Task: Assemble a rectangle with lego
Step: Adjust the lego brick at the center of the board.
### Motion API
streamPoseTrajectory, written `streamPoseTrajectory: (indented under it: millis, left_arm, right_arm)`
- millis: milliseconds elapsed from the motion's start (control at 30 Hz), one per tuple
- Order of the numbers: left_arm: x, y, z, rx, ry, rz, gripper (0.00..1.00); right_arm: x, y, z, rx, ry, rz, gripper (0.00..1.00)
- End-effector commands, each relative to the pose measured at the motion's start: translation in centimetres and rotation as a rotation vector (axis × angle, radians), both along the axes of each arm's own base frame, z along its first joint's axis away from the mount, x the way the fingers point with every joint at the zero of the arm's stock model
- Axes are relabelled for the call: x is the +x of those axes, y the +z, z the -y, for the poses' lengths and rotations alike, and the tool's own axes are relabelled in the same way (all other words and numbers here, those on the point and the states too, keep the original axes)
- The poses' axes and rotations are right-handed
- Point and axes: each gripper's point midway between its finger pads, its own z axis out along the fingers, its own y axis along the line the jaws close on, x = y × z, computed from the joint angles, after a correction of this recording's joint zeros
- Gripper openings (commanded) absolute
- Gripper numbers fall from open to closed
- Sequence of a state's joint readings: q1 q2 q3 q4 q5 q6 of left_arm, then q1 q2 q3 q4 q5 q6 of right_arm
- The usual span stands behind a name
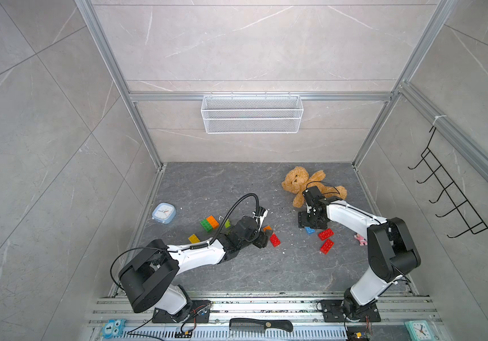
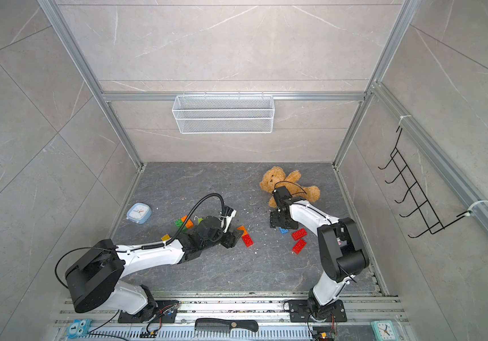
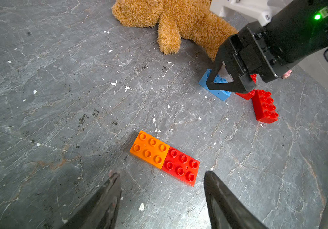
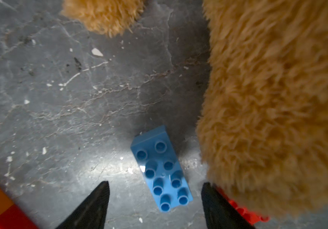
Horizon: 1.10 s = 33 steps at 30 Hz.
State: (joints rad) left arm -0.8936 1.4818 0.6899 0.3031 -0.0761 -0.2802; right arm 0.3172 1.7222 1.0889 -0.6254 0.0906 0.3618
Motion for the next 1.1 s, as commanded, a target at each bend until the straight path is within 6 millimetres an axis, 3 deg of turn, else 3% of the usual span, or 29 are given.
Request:
streamPoseTrajectory:
  millis: [0, 133, 233, 467, 533, 700, 867, 1067]
  left_arm:
    - [0.7, 0.9, -0.6, -0.042, 0.035, 0.024, 0.68]
    - [0.8, 0.8, -1.0, -0.041, 0.041, 0.020, 0.67]
    - [0.8, 0.5, -1.1, -0.043, 0.043, 0.012, 0.67]
    - [0.9, 0.6, -0.9, -0.060, 0.040, 0.006, 0.66]
    - [0.9, 0.7, -1.0, -0.061, 0.043, 0.007, 0.66]
    - [1.0, 0.3, -1.8, -0.058, 0.063, -0.004, 0.66]
    - [1.3, -0.1, -2.1, -0.124, 0.072, -0.072, 0.69]
    - [1.1, -0.2, -2.5, -0.160, 0.034, -0.104, 0.71]
  right_arm:
    - [1.0, -0.7, -0.3, 0.002, -0.009, 0.005, 0.74]
    - [0.4, -1.3, -0.9, 0.039, -0.027, -0.023, 0.71]
    - [-0.7, -1.0, -2.4, 0.096, -0.028, -0.041, 0.70]
    - [-2.2, 1.3, -9.8, 0.321, 0.030, -0.059, 0.69]
    - [-2.2, 2.0, -9.2, 0.289, 0.033, -0.046, 0.69]
    - [-1.8, 3.1, -5.0, 0.025, 0.138, 0.022, 0.73]
    - [-0.9, 1.1, -5.4, -0.037, 0.304, -0.035, 0.92]
    - [1.2, 0.2, -6.6, -0.027, 0.371, -0.028, 0.92]
